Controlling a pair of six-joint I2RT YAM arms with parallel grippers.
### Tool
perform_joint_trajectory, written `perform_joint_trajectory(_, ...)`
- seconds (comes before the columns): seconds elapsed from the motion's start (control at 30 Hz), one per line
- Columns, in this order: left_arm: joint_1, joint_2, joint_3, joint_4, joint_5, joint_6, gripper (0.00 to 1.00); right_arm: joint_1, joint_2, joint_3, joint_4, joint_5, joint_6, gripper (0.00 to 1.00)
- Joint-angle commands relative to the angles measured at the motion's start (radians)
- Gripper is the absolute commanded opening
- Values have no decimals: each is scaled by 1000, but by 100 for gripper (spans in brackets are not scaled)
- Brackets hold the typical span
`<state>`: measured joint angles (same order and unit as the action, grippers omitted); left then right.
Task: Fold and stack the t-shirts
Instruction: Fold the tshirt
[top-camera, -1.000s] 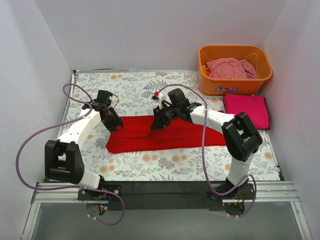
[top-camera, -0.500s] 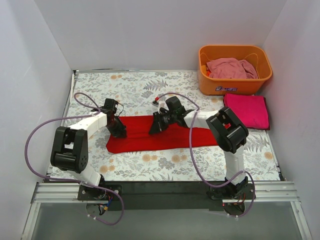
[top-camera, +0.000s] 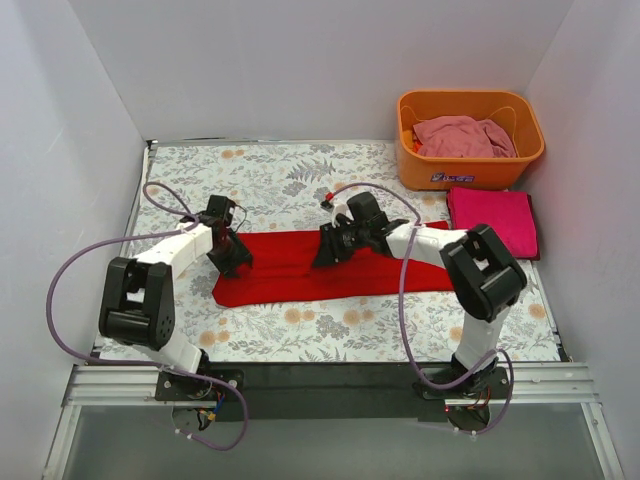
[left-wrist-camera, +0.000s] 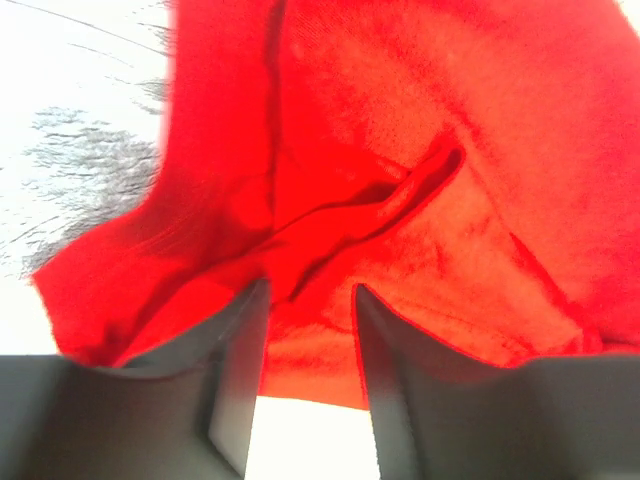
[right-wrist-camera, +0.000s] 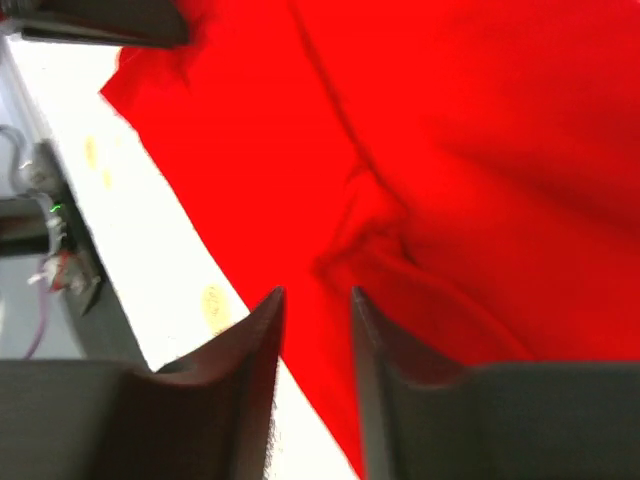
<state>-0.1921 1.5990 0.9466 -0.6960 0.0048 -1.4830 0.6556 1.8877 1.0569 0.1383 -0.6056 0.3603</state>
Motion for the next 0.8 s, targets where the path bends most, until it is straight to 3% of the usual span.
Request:
perform_joint_trajectory(0.0, 3, -123, 38, -76, -104, 6, 41, -10, -136, 37, -250, 191, -181, 43)
perform_joint_trajectory(0.1, 3, -165, 12, -105, -146, 1, 48, -16, -215, 9, -398, 488, -265, 53)
perform_joint_trajectory(0.2, 3, -178, -26, -109, -155, -22, 50, -34, -294, -50, -486, 675, -291, 59)
perform_joint_trajectory(0.3, 3, -165, -58, -71, -146, -36, 49, -74, -351, -110, -523, 750, -288, 61)
perform_joint_trajectory(0.53, 9, 7, -43, -34, -189, -40, 45, -149, -381, -218, -534, 727, -268, 65)
perform_joint_trajectory(0.77, 19, 244, 150, -65, -281, 16, 44, -125, -341, -291, -604, 613, -184, 65)
